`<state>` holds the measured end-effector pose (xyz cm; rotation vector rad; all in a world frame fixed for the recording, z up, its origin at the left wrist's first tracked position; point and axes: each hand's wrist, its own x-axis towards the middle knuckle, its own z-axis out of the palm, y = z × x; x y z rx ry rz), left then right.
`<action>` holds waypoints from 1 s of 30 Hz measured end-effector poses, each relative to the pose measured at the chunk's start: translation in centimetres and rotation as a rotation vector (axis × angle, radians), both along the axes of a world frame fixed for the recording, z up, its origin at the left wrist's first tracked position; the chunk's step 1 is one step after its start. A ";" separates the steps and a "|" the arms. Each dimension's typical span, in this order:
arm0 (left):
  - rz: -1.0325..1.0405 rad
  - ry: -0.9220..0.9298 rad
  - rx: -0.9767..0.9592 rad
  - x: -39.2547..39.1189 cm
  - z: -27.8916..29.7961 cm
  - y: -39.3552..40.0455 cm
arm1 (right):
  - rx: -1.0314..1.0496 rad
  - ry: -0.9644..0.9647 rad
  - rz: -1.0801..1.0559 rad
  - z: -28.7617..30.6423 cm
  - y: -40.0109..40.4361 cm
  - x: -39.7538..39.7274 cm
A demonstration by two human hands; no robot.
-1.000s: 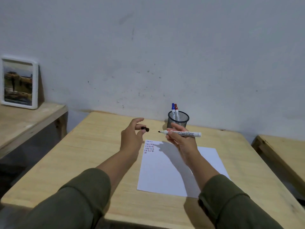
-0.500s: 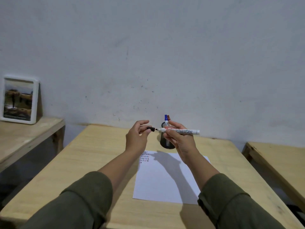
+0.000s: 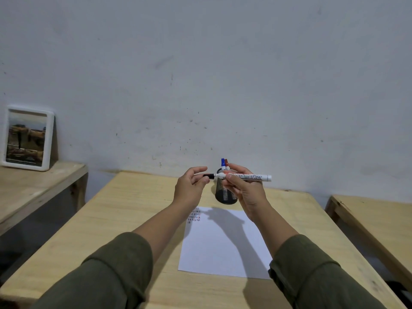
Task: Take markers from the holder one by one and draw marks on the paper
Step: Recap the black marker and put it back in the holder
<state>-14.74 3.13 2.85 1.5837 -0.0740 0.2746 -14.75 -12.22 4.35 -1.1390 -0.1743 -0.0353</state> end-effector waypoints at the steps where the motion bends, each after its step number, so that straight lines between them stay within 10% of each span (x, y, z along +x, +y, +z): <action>1: -0.018 0.017 -0.030 0.0 0.1 -0.1 | -0.001 -0.001 0.005 0.1 0.0 0.0; 8: -0.094 0.055 -0.192 0.1 0.5 -0.8 | -0.015 -0.005 0.019 0.5 0.1 0.0; 25: 0.063 -0.236 0.184 -0.6 1.5 -0.3 | -0.060 0.016 0.052 1.0 -0.2 -0.1; 30: -0.109 -0.060 0.023 0.0 1.2 0.1 | -0.079 -0.005 0.027 1.0 0.2 0.0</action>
